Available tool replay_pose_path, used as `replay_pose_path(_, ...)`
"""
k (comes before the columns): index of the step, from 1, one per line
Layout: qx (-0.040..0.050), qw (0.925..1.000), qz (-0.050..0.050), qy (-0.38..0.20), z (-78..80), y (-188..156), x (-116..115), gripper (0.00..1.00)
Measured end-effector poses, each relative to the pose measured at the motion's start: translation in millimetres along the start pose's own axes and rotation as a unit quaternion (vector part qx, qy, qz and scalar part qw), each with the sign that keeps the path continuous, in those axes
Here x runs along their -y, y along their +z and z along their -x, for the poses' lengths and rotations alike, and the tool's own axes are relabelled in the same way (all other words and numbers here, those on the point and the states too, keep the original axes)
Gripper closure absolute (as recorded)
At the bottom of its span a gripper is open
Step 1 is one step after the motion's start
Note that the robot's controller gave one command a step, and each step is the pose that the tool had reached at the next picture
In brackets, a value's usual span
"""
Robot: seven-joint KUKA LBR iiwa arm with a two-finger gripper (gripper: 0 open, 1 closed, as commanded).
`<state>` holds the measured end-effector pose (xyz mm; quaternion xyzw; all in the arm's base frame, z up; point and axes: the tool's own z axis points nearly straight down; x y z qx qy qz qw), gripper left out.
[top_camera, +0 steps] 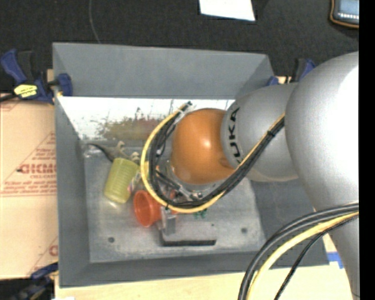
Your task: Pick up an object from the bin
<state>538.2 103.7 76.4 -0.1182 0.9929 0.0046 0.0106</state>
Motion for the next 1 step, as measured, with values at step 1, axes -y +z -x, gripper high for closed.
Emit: replay_pose_path(1, -0.0039, 1.0000, 0.000, 0.000, -2.6, -22.9, 0.0, 1.00)
